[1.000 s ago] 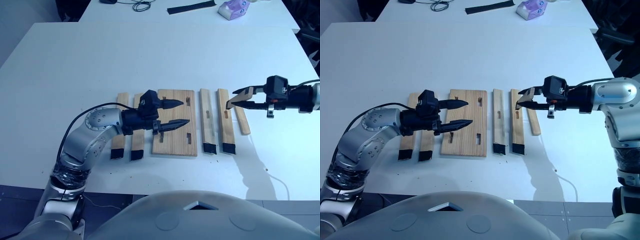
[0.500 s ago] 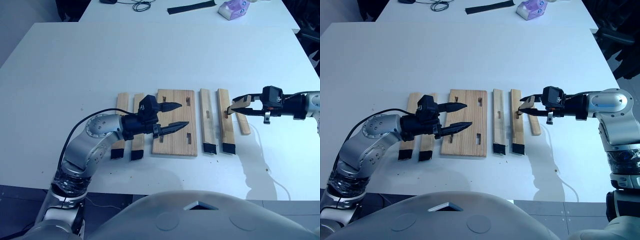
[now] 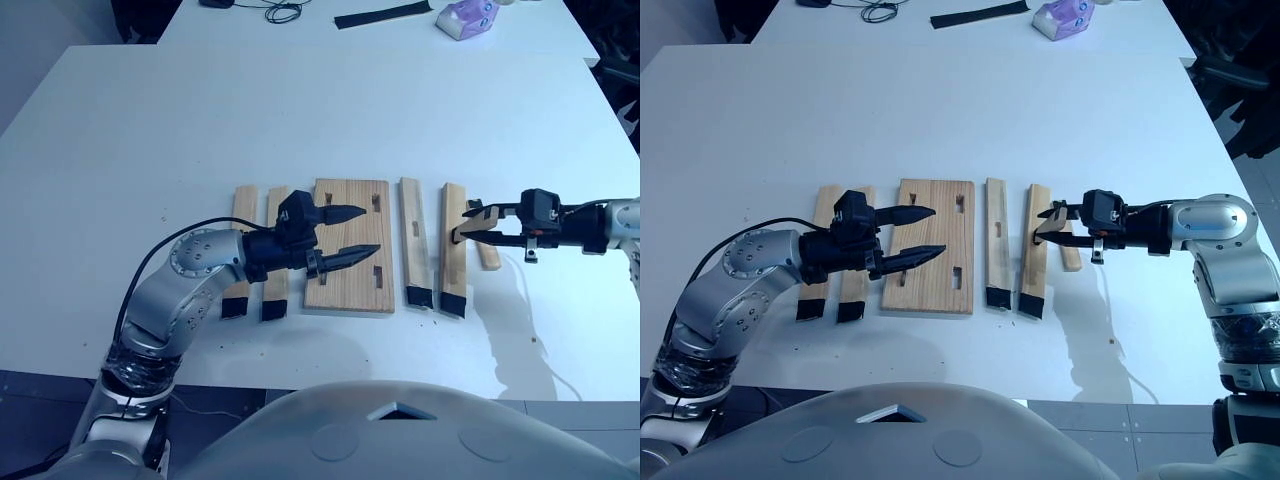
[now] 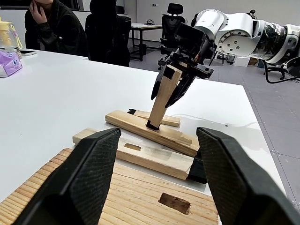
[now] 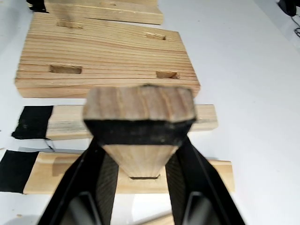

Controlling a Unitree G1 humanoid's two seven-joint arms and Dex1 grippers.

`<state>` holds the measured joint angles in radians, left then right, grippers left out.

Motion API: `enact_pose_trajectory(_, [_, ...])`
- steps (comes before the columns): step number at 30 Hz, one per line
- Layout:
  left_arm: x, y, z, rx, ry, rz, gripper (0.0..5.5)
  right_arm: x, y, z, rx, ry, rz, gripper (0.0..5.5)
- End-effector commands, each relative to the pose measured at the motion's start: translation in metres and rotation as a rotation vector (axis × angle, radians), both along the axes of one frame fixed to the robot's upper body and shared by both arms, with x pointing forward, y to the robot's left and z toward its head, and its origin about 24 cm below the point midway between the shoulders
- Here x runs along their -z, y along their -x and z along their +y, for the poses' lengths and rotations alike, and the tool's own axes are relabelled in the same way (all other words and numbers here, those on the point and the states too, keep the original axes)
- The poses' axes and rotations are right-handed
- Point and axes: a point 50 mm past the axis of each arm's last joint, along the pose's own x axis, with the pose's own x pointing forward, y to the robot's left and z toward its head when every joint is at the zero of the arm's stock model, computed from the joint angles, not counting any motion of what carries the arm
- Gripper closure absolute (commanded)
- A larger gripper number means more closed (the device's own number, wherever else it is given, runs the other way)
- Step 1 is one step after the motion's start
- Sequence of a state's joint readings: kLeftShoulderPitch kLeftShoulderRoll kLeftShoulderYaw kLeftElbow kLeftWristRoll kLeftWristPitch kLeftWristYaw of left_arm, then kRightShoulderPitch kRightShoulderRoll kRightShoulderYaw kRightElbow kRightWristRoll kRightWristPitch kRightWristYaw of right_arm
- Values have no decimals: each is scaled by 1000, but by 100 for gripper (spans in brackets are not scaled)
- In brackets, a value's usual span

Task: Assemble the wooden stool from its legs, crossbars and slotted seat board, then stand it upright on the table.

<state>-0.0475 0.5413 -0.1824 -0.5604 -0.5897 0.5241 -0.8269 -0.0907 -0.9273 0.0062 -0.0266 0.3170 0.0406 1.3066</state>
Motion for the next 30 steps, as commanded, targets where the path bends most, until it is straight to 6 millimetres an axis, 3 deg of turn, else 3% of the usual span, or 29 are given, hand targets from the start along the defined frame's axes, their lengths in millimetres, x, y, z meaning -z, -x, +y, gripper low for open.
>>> enact_pose_trajectory(1, [-2,2,1,-8,-2,2,248,6,5,-3,-6,8,114,420])
enact_pose_trajectory(12, [-1,3,-2,28,-9,15,248,36,5,-2,-1,38,278,420])
enact_pose_trajectory(20, [0,2,2,3,-8,11,248,32,5,-4,27,37,219,420])
enact_pose_trajectory(23, [-2,0,2,1,-2,5,248,44,6,-4,65,37,225,365])
enact_pose_trajectory(30, [-2,-3,0,28,-6,5,248,88,31,10,105,23,240,267])
